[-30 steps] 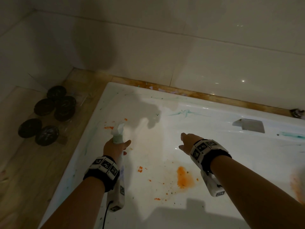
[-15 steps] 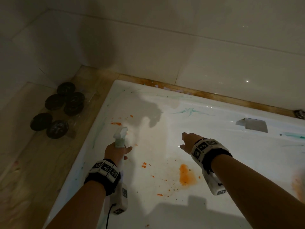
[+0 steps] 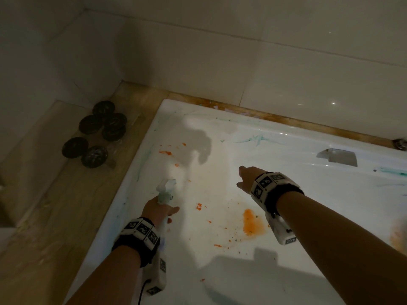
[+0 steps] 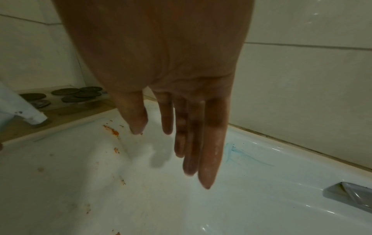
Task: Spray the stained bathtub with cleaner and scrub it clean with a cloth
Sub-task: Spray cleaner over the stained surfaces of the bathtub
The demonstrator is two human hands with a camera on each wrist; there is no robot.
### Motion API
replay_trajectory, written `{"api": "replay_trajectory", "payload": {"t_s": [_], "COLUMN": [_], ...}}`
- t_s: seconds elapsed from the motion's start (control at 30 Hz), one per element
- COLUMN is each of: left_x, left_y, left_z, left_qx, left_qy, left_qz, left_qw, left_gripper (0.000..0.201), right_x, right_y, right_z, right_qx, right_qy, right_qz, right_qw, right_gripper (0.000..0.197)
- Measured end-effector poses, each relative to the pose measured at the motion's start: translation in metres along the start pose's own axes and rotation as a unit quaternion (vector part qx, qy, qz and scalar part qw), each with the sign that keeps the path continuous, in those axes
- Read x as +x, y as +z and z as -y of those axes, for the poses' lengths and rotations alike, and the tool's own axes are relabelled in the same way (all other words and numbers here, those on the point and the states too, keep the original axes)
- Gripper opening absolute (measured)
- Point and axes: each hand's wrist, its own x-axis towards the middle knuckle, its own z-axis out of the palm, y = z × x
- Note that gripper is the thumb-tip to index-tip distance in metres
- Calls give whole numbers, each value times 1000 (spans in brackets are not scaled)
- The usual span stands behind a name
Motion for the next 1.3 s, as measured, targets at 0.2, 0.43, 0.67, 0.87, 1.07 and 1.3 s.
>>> {"api": "replay_trajectory", "payload": {"t_s": [0.2, 0.43, 0.67, 0.87, 1.07, 1.3], "left_x": [-26, -60, -83, -103, -119, -136], "left_y": [-4, -12, -13, -17, -16, -9], "left_z": [30, 51, 76, 92, 117, 131], "left_qx": [18, -20, 8, -15, -32, -15], "left_qy": [-13, -38, -19, -28, -30, -38], "left_qz": [-65, -39, -54, -47, -22, -56], "left_qw": [998, 998, 998, 998, 999, 998], "left_gripper": [28, 15, 17, 21, 21, 29], "right_x": [-26, -55, -72, -79, -92, -110], "right_y": [13, 20, 27, 40, 43, 35], "right_z": [9, 10, 22, 32, 25, 3], "right_qx": [-13, -25, -44, -39, -46, -68], "right_qy": [-9, -17, -29, -38, -39, -9], "right_qz": [-6, -26, -39, -39, -36, -54], "right_qw": [1000, 999, 998, 998, 998, 996], "right_gripper": [55, 53, 54, 53, 55, 55]}}
